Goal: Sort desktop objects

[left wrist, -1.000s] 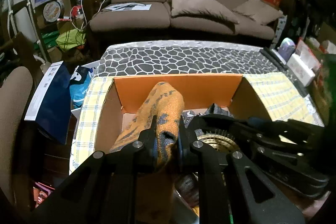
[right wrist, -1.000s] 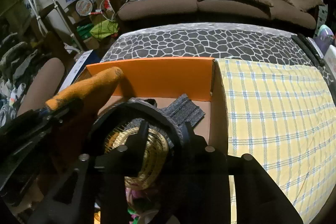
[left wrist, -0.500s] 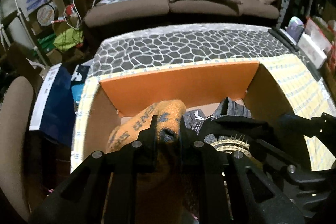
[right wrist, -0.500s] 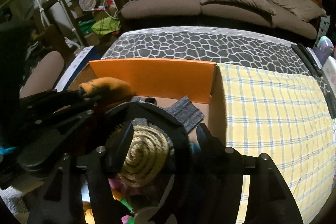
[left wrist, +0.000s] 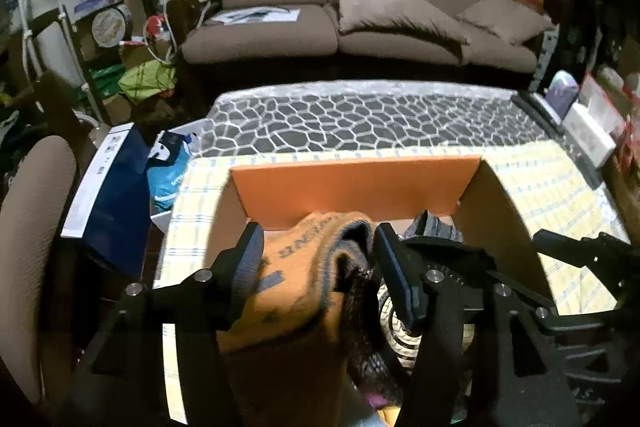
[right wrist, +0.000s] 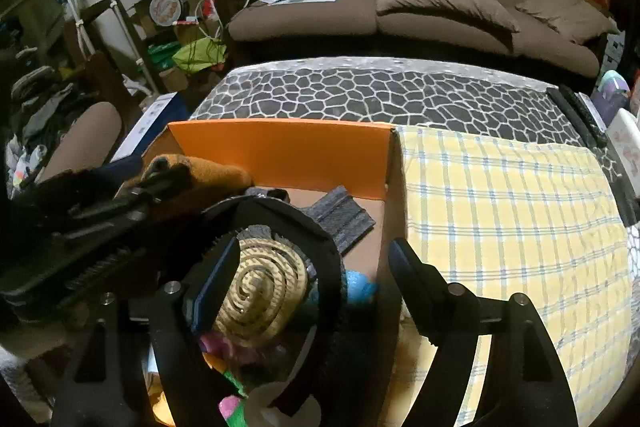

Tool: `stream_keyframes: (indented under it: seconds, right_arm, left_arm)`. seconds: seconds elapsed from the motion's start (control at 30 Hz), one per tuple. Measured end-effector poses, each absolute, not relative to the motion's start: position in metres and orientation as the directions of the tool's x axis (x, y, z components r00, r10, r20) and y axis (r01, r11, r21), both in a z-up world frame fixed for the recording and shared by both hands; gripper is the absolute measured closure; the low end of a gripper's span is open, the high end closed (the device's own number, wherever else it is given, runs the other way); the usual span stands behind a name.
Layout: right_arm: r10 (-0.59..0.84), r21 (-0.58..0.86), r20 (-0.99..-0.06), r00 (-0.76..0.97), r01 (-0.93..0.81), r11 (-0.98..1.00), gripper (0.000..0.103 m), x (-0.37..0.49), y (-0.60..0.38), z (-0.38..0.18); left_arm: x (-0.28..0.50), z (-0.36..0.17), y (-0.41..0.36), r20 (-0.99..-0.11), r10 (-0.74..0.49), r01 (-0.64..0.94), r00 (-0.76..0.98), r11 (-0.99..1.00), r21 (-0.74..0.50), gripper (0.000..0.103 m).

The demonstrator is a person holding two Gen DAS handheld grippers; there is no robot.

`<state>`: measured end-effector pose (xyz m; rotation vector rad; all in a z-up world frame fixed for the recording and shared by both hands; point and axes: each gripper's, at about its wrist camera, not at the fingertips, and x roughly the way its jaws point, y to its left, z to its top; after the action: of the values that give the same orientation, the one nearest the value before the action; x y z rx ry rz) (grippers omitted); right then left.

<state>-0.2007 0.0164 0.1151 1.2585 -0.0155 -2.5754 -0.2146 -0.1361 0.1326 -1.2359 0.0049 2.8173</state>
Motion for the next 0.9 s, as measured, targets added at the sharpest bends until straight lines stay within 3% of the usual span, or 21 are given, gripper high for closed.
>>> stream_keyframes:
  seconds: [0.27, 0.37, 0.43, 0.53, 0.67, 0.9]
  right_arm:
    - [-0.241, 0.106, -0.771, -0.589, 0.254, -0.961, 0.02, -0.191, 0.026, 0.125]
    - [-0.233, 0.086, -0.78, -0.581, 0.269, -0.959, 0.02, -0.185, 0.026, 0.126]
    - [-0.231, 0.076, -0.784, -0.577, 0.28, -0.957, 0.018, -0.18, 0.027, 0.126]
    - [-0.227, 0.056, -0.794, -0.565, 0.304, -0.951, 0.014, -0.172, 0.027, 0.125]
    - [-0.203, 0.01, -0.807, -0.554, 0.331, -0.944, 0.006, -0.158, 0.029, 0.122]
    - [-0.181, -0.014, -0.808, -0.561, 0.324, -0.946, 0.003, -0.134, 0.036, 0.12]
  left_arm:
    - [-0.183, 0.154, -0.159, -0.71, 0.027, -0.007, -0.704, -1.0, -0.031, 0.037]
    - [-0.163, 0.157, -0.167, -0.701, 0.025, 0.007, -0.713, -0.999, -0.043, 0.028]
    - [-0.154, 0.159, -0.168, -0.697, 0.029, 0.007, -0.716, -0.999, -0.05, 0.013]
    - [-0.136, 0.163, -0.169, -0.694, 0.021, 0.003, -0.719, -0.999, -0.032, 0.004]
    - [-0.116, 0.169, -0.169, -0.688, 0.024, 0.0, -0.726, -0.999, -0.035, 0.0]
    - [-0.084, 0.173, -0.157, -0.686, 0.042, -0.017, -0.727, -0.999, -0.043, 0.0]
